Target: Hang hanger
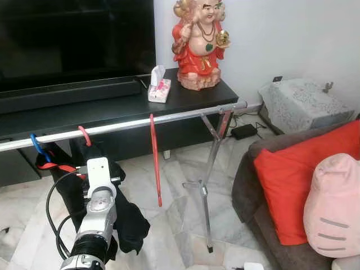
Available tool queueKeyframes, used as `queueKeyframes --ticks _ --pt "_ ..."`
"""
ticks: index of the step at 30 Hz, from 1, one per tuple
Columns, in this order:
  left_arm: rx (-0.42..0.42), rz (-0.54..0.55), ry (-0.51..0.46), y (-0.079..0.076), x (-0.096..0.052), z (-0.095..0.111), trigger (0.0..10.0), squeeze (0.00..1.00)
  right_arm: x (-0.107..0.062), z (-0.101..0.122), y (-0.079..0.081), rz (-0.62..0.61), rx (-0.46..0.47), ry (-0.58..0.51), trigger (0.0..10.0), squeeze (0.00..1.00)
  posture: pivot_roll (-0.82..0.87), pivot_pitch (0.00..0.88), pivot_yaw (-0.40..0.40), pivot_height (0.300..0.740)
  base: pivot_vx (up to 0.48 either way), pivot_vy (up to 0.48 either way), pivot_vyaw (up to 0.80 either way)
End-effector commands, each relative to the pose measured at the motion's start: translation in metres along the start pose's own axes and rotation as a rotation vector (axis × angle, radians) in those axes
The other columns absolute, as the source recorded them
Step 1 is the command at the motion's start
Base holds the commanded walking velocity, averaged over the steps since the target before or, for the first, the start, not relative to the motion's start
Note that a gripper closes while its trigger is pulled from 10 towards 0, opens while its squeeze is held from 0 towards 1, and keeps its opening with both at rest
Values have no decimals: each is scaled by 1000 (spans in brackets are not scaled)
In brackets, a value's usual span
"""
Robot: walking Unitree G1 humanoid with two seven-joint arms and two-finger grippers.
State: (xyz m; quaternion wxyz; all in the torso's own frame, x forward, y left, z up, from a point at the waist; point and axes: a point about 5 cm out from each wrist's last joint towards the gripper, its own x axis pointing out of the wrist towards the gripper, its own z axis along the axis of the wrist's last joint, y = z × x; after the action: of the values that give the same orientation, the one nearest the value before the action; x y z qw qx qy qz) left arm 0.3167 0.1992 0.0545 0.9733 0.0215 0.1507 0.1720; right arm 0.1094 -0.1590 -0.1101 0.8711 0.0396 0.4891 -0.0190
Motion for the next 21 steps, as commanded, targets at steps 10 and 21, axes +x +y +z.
queueKeyframes --ticks 10,21 --pt "14 17 -38 -2 2 5 0 0 -3 -15 16 22 0 50 10000 0 -96 0 -62 740 0 0 0" --pt "18 19 -44 -2 3 5 0 0 -2 -7 -3 6 5 35 10000 0 -96 0 -62 740 0 0 0"
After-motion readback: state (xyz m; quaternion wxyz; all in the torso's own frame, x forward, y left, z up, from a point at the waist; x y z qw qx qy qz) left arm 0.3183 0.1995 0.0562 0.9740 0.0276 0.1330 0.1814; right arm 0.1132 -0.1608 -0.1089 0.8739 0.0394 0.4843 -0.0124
